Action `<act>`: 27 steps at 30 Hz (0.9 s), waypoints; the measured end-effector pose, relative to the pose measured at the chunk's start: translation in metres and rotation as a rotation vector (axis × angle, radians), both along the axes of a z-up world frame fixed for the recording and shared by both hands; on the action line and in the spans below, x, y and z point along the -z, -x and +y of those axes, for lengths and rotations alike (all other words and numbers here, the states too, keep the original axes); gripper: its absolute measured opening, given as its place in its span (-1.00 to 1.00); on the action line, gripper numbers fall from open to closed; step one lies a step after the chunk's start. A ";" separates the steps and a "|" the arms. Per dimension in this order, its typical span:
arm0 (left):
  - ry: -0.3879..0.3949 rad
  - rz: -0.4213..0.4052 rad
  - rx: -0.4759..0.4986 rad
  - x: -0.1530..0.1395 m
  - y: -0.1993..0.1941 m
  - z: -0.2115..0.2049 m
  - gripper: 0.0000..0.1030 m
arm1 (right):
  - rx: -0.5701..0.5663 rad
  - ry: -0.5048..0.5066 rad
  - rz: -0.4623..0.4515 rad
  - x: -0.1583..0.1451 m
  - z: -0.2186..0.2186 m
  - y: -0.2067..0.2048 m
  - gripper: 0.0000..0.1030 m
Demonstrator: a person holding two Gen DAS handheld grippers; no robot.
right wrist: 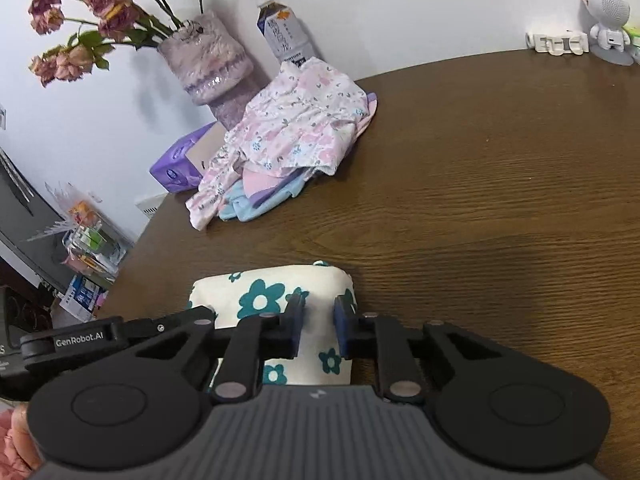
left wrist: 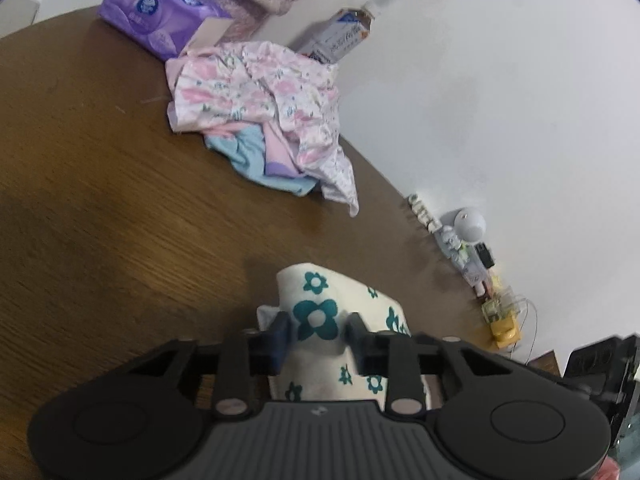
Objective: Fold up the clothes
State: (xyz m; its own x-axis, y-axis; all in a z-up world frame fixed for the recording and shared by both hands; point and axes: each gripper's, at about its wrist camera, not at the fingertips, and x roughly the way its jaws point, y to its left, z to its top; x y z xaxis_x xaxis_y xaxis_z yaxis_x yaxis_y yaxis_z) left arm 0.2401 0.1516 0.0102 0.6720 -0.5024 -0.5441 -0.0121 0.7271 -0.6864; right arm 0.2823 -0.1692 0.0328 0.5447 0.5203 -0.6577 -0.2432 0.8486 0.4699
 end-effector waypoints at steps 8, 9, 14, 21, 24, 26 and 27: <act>-0.096 -0.024 0.047 -0.010 0.039 -0.006 -0.06 | 0.007 -0.071 0.016 0.005 -0.026 0.035 -0.18; -0.111 -0.027 0.062 -0.009 0.042 -0.010 -0.08 | 0.005 -0.078 0.017 0.007 -0.027 0.039 -0.23; -0.127 -0.050 0.071 -0.006 0.054 -0.019 -0.46 | -0.024 -0.059 -0.011 0.008 -0.018 0.049 -0.70; -0.139 -0.068 0.093 -0.006 0.066 -0.027 -0.48 | -0.036 -0.065 -0.021 0.012 -0.023 0.068 -0.67; -0.109 -0.065 0.081 -0.007 0.071 -0.024 -0.04 | -0.036 -0.065 -0.031 0.015 -0.022 0.076 -0.69; -0.101 -0.079 0.097 -0.009 0.080 -0.023 0.23 | -0.022 -0.073 -0.045 0.011 -0.029 0.084 -0.51; -0.116 -0.083 0.109 -0.011 0.084 -0.024 0.22 | -0.017 -0.073 -0.057 0.009 -0.032 0.089 -0.27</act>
